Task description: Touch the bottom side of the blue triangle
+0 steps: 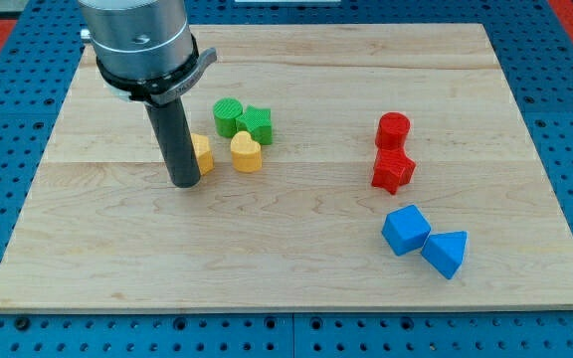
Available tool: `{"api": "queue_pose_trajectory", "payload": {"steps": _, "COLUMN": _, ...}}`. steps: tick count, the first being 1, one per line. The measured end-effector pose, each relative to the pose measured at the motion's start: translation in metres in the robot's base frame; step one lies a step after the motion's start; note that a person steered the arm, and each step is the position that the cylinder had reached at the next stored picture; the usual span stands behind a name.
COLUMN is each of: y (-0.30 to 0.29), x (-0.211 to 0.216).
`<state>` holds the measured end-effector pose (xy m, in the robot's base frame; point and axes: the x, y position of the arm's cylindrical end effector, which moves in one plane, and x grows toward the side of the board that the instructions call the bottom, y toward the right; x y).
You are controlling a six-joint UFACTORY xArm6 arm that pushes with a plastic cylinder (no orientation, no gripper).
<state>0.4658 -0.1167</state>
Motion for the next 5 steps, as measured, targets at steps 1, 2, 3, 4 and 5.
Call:
{"api": "queue_pose_trajectory", "payload": {"steps": 1, "y": -0.020, "x": -0.003}}
{"api": "queue_pose_trajectory", "payload": {"steps": 2, "y": -0.009, "x": -0.013}}
{"api": "queue_pose_trajectory", "payload": {"steps": 3, "y": 0.038, "x": -0.043}}
{"api": "queue_pose_trajectory", "payload": {"steps": 4, "y": 0.031, "x": -0.007}}
{"api": "queue_pose_trajectory", "payload": {"steps": 5, "y": 0.082, "x": 0.059}}
